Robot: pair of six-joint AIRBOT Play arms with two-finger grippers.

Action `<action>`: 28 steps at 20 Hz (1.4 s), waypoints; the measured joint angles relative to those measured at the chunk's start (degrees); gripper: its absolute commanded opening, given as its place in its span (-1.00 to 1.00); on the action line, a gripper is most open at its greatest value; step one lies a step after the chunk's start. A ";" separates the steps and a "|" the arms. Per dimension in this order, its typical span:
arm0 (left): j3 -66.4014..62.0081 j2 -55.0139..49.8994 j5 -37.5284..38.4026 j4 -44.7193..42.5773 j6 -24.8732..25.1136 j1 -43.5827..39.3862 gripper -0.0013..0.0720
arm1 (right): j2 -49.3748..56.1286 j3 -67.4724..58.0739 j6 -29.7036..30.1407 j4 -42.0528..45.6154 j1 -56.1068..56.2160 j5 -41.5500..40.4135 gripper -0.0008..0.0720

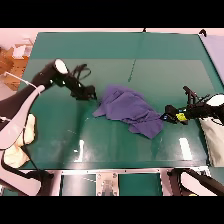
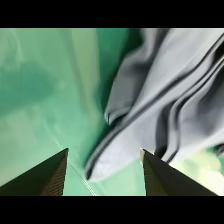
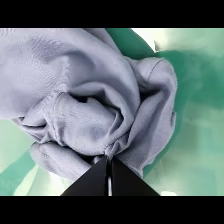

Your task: Fold the shirts.

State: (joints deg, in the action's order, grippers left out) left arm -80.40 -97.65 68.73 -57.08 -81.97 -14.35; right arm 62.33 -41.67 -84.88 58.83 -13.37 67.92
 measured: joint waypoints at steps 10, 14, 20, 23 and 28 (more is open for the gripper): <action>11.82 -1.36 -1.88 14.38 12.22 -1.29 -0.92 | 0.00 -0.09 -0.46 0.22 0.00 -0.39 -0.93; 4.31 -0.70 4.00 15.72 12.79 0.63 -0.92 | 0.02 -4.07 -0.52 0.26 -0.57 0.92 -0.94; -17.27 11.39 7.87 7.34 6.27 7.63 -0.92 | 0.04 -30.80 -1.81 0.20 -6.36 7.50 -0.94; -28.96 19.71 6.36 2.71 3.10 11.54 -0.92 | 0.02 -49.31 -3.37 0.09 -8.50 9.94 -0.94; -37.97 34.18 -0.15 -4.42 0.31 16.52 -0.92 | -0.90 -73.02 -6.45 1.75 -10.14 10.95 -0.94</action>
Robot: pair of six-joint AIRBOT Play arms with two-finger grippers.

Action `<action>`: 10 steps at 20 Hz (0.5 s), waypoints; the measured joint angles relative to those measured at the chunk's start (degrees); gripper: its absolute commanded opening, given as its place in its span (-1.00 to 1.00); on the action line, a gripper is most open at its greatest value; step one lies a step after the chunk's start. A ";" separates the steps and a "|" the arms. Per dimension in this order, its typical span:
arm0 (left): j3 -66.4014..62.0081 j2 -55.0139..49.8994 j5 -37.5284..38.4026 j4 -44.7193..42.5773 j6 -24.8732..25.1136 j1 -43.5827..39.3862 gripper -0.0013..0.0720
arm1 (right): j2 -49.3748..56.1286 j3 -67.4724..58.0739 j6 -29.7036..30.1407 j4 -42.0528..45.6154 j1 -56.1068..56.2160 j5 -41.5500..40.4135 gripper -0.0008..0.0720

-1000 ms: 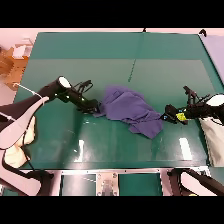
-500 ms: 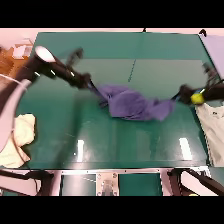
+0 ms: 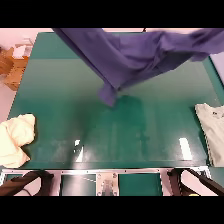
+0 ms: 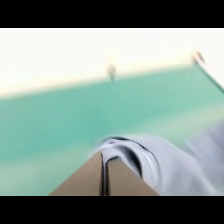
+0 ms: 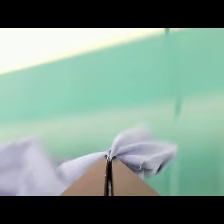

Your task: Fold the shirts.

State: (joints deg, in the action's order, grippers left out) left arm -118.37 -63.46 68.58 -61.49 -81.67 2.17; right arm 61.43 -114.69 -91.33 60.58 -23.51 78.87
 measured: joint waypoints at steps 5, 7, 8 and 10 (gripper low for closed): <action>-1.86 10.08 -8.79 -12.83 -2.67 1.70 -0.92 | -4.57 -5.29 -1.03 4.46 -1.60 -3.06 -0.94; -1.99 11.34 -11.85 -15.37 -3.39 1.86 -0.92 | -5.68 -5.25 -1.03 4.98 -1.81 -3.91 -0.94; -1.84 11.23 -12.41 -16.13 -3.63 1.92 -0.92 | -6.01 -4.28 -1.03 5.14 -1.88 -4.04 -0.94; 0.31 9.40 -11.65 -16.68 -4.02 2.01 -0.92 | -6.27 0.61 -1.01 5.27 -1.68 -4.11 -0.94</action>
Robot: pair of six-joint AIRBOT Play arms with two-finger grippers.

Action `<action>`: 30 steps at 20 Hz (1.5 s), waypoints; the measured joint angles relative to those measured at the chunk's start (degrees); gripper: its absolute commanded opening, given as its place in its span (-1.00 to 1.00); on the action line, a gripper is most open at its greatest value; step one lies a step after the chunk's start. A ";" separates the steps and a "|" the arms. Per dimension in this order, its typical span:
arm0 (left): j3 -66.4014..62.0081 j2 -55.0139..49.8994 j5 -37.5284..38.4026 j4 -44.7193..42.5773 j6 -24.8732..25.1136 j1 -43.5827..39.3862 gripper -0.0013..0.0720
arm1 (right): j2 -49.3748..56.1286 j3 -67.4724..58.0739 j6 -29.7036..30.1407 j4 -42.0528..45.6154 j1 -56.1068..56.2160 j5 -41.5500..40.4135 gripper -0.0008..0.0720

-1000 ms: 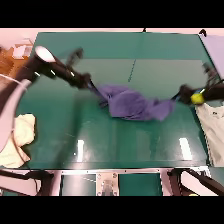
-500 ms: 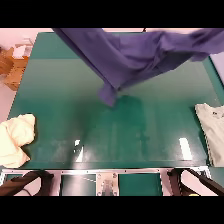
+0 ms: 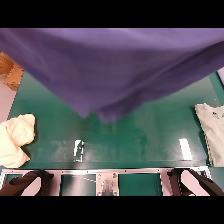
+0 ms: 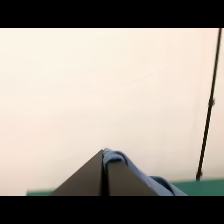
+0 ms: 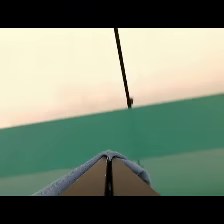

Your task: Fold the shirts.

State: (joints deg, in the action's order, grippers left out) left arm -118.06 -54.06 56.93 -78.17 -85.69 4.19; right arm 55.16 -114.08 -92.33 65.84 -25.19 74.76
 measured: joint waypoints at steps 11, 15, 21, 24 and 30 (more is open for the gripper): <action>22.14 -36.20 11.72 20.28 4.15 -0.07 -0.92 | 32.20 28.17 2.69 -8.15 14.62 -11.50 -0.80; 23.32 -44.81 12.79 22.82 4.83 -0.07 -0.92 | 40.19 27.74 3.65 -12.72 15.19 -12.13 -0.13; 23.71 -48.00 12.09 22.12 5.90 -0.07 -0.92 | 33.40 30.88 4.20 -12.59 12.26 -6.16 -0.25; 23.78 -48.35 12.13 20.20 6.10 -0.07 -0.92 | 22.67 43.45 3.80 -11.06 14.23 -5.05 0.07; 23.78 -48.52 12.15 18.23 6.25 -0.07 -0.92 | 3.85 77.61 -5.03 -13.64 26.62 -12.70 0.07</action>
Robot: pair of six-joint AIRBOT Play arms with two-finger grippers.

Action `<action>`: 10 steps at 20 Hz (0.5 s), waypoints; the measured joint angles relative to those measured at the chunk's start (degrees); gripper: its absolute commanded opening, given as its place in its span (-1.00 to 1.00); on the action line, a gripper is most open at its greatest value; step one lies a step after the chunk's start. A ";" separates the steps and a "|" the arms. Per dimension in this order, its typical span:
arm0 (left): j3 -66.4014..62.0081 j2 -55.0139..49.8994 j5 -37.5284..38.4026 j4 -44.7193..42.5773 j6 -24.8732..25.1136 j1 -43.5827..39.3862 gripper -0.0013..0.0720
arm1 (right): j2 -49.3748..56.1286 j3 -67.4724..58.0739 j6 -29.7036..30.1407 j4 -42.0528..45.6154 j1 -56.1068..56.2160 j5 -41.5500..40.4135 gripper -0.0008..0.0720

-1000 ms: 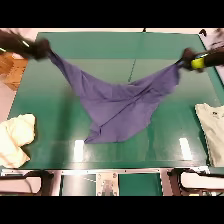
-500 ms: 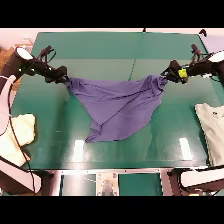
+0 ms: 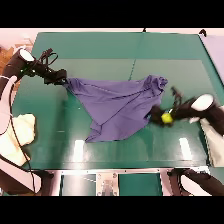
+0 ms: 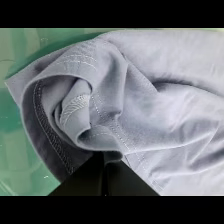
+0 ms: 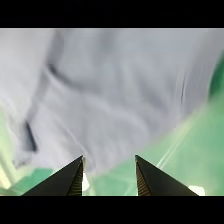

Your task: Fold the shirts.

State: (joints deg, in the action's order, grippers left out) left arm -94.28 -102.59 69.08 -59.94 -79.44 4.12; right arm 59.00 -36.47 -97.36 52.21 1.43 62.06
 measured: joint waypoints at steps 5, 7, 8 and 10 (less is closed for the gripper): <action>0.00 0.00 0.04 -0.44 0.00 0.00 -0.92 | -2.89 13.60 -3.58 -8.39 10.14 -10.91 0.07; 0.00 0.00 0.04 -0.44 0.00 0.00 -0.92 | -2.10 15.34 -4.07 -11.34 12.96 -14.91 0.07; 0.00 0.00 0.04 -0.48 0.00 0.00 -0.92 | -1.31 15.85 -4.11 -12.55 14.25 -16.50 0.07; 0.00 0.00 0.02 -0.48 0.11 0.00 -0.92 | 0.68 16.35 -4.37 -15.65 16.79 -19.37 0.05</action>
State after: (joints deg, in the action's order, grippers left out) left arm -94.28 -102.59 69.10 -60.42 -79.33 4.12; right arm 59.68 -20.12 -101.73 36.56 18.22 42.70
